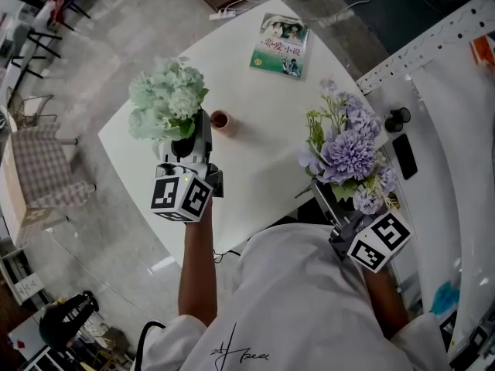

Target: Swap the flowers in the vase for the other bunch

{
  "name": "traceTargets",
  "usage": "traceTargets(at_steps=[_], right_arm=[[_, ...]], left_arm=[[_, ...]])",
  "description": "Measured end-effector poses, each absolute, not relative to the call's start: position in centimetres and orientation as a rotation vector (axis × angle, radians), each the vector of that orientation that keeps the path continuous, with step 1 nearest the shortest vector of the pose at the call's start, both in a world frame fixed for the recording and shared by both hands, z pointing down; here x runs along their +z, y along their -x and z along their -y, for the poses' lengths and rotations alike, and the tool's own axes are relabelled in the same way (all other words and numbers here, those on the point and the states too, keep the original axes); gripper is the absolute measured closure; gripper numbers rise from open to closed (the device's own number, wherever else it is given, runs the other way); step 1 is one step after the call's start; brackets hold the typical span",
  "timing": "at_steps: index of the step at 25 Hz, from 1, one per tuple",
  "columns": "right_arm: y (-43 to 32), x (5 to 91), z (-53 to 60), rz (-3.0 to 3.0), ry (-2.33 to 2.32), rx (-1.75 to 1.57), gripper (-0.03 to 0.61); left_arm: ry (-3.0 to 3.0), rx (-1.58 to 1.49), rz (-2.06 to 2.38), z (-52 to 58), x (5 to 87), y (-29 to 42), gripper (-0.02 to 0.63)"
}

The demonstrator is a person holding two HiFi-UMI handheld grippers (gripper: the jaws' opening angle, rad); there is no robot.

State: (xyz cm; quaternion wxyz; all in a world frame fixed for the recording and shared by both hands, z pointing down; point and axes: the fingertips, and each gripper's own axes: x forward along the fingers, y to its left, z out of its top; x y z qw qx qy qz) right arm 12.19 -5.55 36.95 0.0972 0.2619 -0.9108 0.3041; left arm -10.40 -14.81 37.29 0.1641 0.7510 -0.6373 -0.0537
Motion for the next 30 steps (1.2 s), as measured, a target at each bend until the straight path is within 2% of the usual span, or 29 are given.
traceTargets(at_steps=[30], right_arm=[[-14.3, 36.7, 5.6, 2.674, -0.845, 0.884, 0.554]], left_arm=[[-2.139, -0.019, 1.845, 15.5, 40.5, 8.3, 0.534]])
